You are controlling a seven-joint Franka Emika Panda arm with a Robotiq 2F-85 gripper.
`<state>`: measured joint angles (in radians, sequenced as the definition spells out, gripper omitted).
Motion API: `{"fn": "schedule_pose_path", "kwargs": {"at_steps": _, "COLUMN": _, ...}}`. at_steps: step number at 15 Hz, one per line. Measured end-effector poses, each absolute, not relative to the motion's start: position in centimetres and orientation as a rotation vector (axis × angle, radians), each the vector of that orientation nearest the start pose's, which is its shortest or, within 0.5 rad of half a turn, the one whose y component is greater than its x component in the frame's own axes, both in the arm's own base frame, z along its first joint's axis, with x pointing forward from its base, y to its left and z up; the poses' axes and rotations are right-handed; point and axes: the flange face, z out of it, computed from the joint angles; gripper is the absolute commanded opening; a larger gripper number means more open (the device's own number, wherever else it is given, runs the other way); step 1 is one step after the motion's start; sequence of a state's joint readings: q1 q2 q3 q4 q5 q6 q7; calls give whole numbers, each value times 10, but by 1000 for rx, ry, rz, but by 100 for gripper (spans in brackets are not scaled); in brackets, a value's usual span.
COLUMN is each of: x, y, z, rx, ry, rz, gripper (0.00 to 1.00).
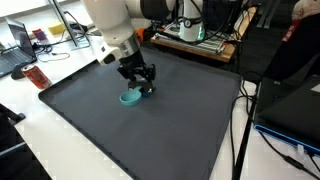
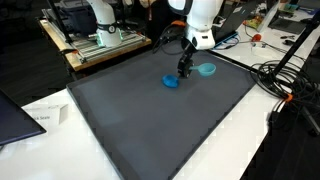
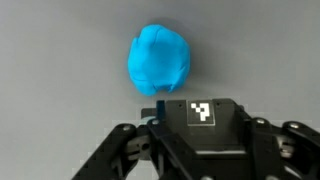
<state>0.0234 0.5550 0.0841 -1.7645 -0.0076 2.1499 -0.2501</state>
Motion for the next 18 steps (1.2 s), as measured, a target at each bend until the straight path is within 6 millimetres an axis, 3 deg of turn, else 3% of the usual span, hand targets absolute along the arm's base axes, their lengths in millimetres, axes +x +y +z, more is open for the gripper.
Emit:
{"fn": "schedule_pose_path", "kwargs": {"at_steps": 11, "x": 626, "y": 85, "z": 213, "rx": -3022, "ry": -584, "rz": 125, "gripper": 35}}
{"fn": "schedule_pose_path", "kwargs": {"at_steps": 18, "x": 629, "y": 65, "z": 216, "rx": -2999, "ry": -465, "rz": 147, "gripper": 35}}
